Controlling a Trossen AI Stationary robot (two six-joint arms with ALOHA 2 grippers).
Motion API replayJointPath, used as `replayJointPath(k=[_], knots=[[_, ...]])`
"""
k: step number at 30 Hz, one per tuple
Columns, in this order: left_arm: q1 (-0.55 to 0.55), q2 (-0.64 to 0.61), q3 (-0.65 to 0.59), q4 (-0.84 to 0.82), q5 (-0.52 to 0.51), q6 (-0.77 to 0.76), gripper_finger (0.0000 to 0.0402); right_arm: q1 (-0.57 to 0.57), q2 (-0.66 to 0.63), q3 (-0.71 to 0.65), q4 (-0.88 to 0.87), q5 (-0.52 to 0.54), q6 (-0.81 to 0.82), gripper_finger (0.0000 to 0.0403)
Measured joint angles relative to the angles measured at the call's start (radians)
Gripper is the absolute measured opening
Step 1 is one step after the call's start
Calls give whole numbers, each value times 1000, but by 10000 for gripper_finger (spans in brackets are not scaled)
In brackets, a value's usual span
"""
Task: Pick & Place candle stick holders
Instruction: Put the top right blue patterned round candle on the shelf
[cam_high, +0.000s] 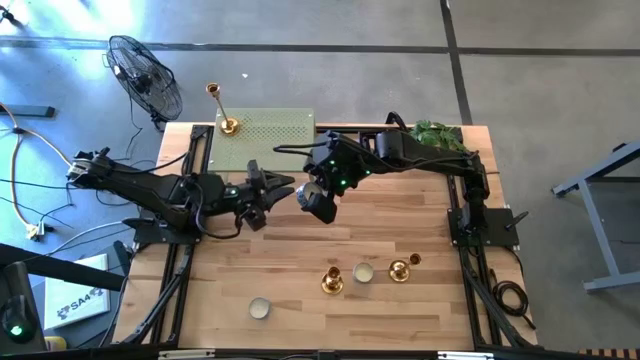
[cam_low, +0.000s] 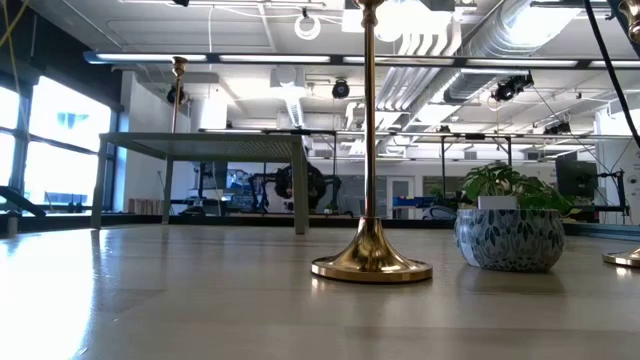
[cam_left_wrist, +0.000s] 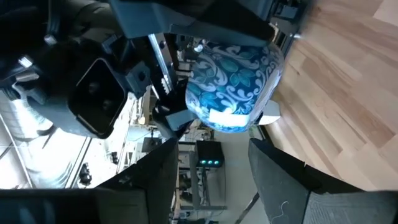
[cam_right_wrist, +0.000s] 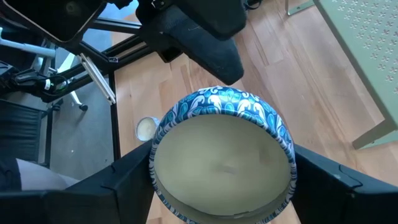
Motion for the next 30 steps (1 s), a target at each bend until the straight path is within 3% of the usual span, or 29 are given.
replayJointPath(k=[10, 24, 30], knots=[[0, 6, 0, 3, 91, 1, 191, -1, 4, 0, 1, 1, 0, 286], [2, 55, -1, 51, 87, 8, 191, -1, 21, 0, -7, -12, 18, 286], [2, 56, 4, 69, 88, 113, 191, -1, 20, 0, -6, -12, 29, 286]])
